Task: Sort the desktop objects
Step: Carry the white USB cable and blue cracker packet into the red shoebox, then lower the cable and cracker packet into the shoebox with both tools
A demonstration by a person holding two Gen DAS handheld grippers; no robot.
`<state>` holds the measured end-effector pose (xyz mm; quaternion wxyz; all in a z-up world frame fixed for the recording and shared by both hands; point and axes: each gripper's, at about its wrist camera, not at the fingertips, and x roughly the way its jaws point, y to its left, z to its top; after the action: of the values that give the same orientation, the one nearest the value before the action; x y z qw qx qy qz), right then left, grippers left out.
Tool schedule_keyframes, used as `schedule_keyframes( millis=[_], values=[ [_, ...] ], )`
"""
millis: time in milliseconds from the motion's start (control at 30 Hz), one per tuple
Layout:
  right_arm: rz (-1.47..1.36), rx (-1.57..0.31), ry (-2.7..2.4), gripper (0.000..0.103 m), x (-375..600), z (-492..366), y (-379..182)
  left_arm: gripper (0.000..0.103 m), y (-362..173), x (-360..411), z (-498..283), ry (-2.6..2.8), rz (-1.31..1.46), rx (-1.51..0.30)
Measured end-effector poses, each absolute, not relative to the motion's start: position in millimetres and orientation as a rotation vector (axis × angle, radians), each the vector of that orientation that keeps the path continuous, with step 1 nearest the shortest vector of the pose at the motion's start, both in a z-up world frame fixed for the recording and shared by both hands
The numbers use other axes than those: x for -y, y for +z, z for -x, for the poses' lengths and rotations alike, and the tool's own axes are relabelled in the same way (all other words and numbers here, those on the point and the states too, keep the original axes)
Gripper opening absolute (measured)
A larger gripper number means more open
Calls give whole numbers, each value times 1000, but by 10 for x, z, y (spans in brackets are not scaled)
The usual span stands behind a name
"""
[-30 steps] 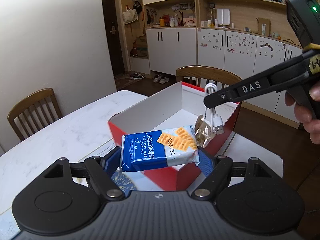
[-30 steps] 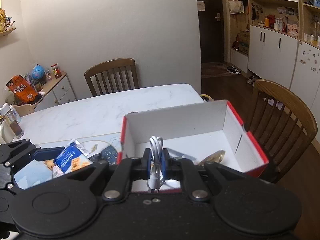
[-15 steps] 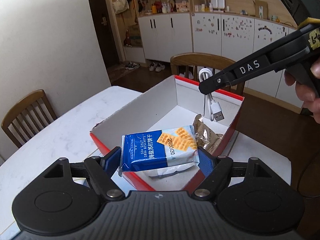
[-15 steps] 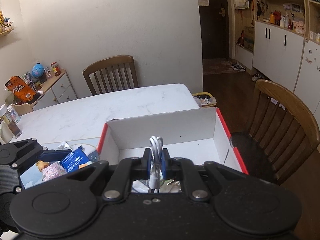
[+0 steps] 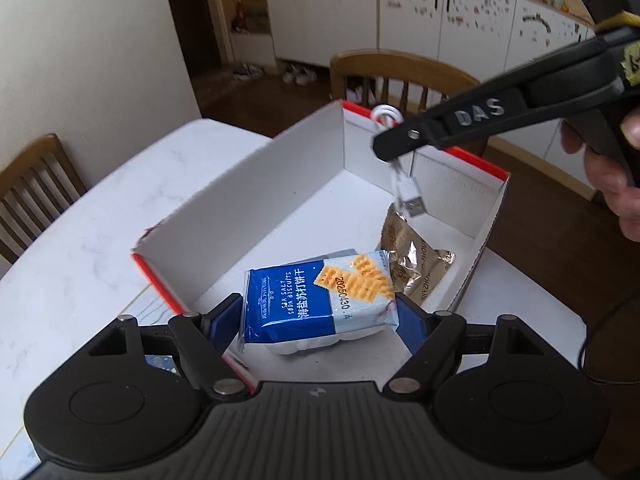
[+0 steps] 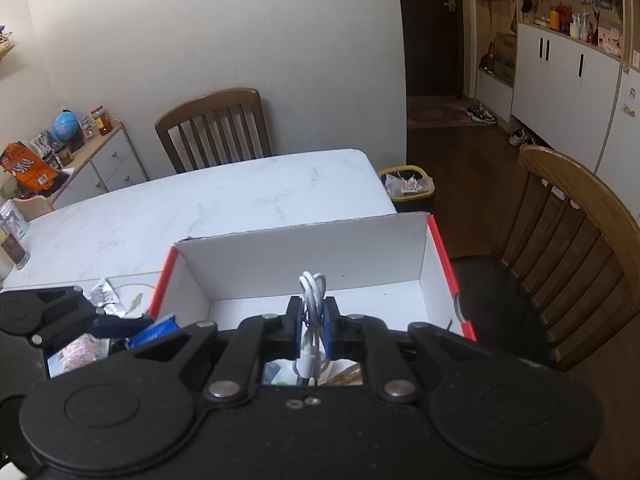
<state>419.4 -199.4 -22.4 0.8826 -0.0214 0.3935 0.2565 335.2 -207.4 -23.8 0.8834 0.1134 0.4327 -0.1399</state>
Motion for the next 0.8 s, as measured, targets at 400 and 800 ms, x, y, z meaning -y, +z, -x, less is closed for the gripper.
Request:
schedule_keyframes(
  millis=[400, 800],
  values=[
    [68, -905, 499, 9, 1916, -4617, -541, 79, -524, 2145, -3771, -275, -227, -1082],
    [113, -1018, 478, 9, 1741, -4970, -905, 79, -736, 2148, -3954, -263, -226, -1163]
  ],
)
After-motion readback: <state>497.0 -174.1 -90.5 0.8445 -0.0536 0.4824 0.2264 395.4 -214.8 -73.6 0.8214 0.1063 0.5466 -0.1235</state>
